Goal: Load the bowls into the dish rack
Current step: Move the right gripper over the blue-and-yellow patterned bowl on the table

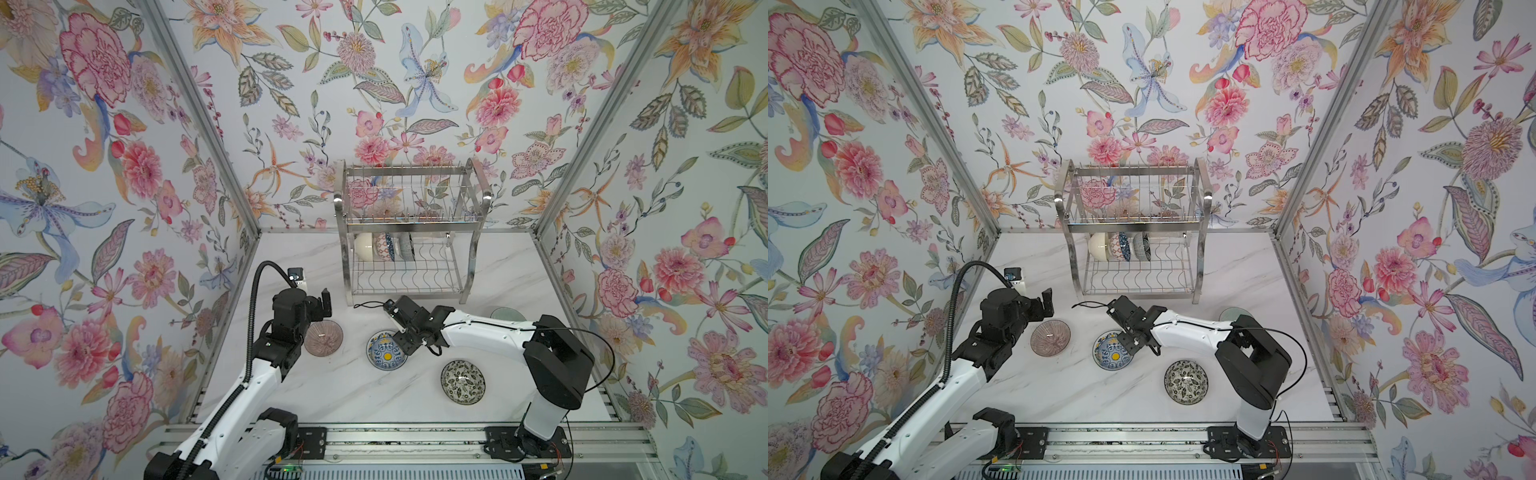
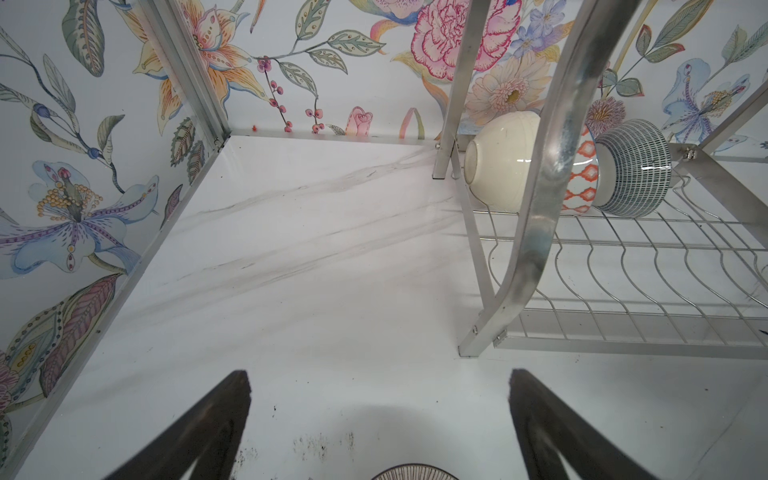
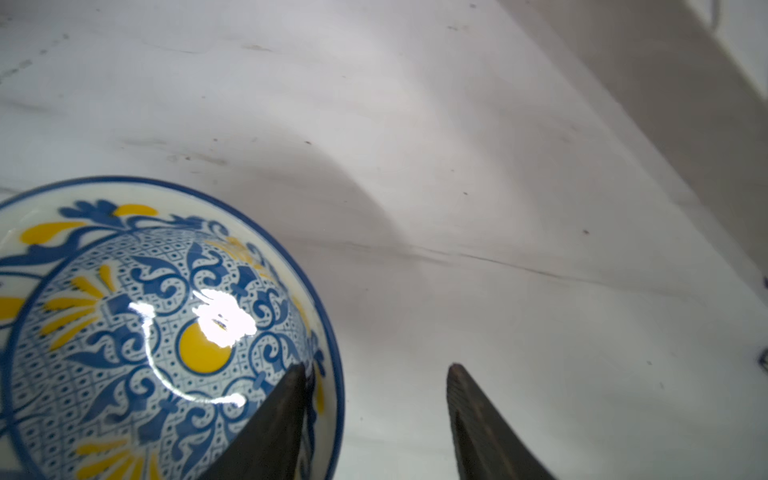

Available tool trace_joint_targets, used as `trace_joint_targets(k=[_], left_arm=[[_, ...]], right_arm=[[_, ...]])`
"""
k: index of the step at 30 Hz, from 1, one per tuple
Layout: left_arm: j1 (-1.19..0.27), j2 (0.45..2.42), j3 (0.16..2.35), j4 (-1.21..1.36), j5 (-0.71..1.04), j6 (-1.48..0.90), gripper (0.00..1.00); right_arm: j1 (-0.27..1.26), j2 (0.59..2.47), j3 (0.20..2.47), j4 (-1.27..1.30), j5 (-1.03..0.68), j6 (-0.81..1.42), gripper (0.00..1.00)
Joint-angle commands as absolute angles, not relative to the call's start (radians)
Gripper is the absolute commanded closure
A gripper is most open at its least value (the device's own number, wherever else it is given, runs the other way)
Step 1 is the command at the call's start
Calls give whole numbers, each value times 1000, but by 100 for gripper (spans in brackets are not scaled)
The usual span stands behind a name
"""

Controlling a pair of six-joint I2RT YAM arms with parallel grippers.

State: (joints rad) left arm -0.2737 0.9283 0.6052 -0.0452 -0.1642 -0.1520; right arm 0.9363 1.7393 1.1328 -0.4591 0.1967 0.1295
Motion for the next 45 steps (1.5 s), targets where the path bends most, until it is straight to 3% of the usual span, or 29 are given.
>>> trace_joint_targets(k=[1,10,25,36,45], left_arm=[[-265,923,638,-54,-178,-156,1],[-265,918,637,-55,-167,-156,1],[-265,915,633,-46,-135,-147,1],[-264,903,619,-22,-38,-113,1],[-266,894,600,22,148,-75,1]], right_arm=[[919,1691,1106,-435,249,179,44],[951,1601,1090,-290,158,139,44],[1075,1550,1042,-370,-60,-212,43],[1122,1592,1070,-436,3,-295,44],[1140,1652,1100,-454,38,-318,44]])
